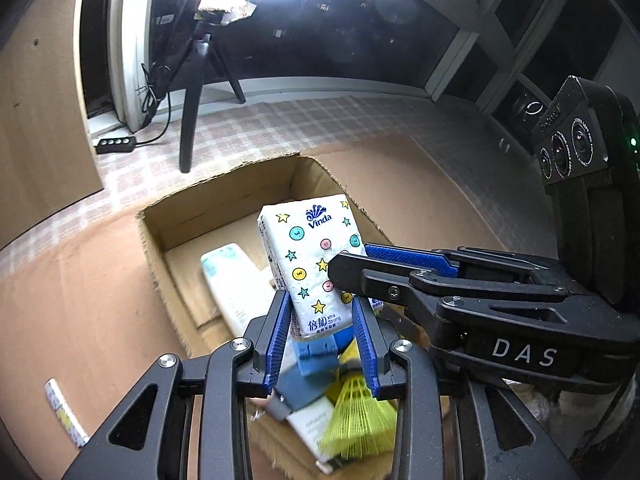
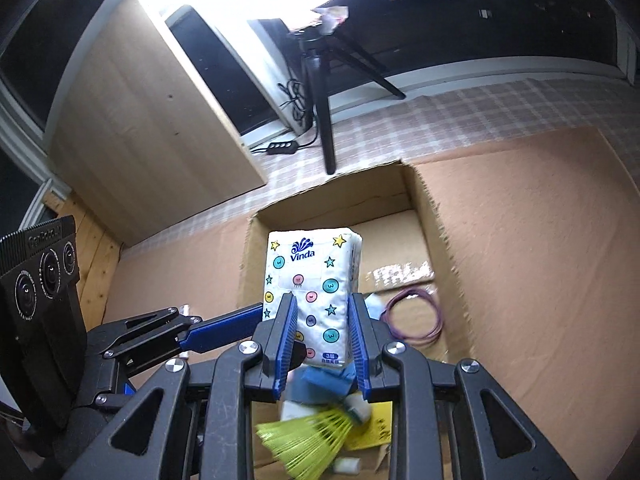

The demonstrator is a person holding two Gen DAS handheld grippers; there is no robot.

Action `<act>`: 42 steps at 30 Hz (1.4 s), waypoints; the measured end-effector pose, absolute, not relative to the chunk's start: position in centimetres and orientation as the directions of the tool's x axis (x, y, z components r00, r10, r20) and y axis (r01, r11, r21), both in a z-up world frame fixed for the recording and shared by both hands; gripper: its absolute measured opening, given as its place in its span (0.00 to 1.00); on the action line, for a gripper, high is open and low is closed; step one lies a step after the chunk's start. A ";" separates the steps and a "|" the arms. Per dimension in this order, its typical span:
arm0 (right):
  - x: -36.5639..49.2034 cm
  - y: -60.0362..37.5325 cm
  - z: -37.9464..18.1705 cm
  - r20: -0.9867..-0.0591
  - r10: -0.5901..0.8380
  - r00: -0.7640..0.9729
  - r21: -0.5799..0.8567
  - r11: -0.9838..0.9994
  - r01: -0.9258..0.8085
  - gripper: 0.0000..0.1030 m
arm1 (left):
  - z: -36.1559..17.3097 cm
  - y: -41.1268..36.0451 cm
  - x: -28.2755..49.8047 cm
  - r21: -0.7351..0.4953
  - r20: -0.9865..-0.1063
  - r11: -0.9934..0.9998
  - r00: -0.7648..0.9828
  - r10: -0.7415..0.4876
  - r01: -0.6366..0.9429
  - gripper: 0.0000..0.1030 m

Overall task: Organize objects
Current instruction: 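Carry the tissue pack into the box with both tools, then open both tools and withdraw them from the box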

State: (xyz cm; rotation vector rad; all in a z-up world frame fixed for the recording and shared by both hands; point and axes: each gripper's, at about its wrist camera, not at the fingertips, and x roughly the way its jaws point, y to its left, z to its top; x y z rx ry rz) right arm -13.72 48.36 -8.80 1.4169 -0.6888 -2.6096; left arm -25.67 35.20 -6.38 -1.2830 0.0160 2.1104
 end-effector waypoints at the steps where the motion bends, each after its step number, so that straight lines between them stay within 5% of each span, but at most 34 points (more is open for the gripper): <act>1: -14.0 48.6 -9.0 -0.774 -0.290 -0.563 0.431 -0.893 -0.132 0.23 | -6.6 35.4 -25.9 -0.318 -0.795 -0.783 -0.298 0.527 -0.535 0.33; 7: -15.0 49.4 -9.5 -0.780 -0.286 -0.556 0.424 -0.895 -0.136 0.24 | -7.4 36.4 -27.3 -0.312 -0.802 -0.786 -0.296 0.519 -0.533 0.34; 9: -15.1 49.4 -9.5 -0.782 -0.284 -0.555 0.424 -0.895 -0.140 0.28 | -7.6 36.6 -27.7 -0.304 -0.813 -0.792 -0.289 0.505 -0.530 0.53; 11: -15.4 49.4 -9.6 -0.796 -0.264 -0.544 0.403 -0.902 -0.152 0.43 | -7.8 36.6 -27.9 -0.284 -0.819 -0.806 -0.306 0.486 -0.520 0.59; 25: -14.5 48.8 -9.1 -0.799 -0.242 -0.551 0.389 -0.906 -0.167 0.46 | -7.3 33.8 -27.2 -0.272 -0.828 -0.821 -0.314 0.465 -0.501 0.59; 42: -9.1 43.5 -7.8 -0.768 -0.278 -0.577 0.429 -0.892 -0.140 0.46 | -7.1 20.7 -22.2 -0.276 -0.840 -0.911 -0.383 0.384 -0.307 0.59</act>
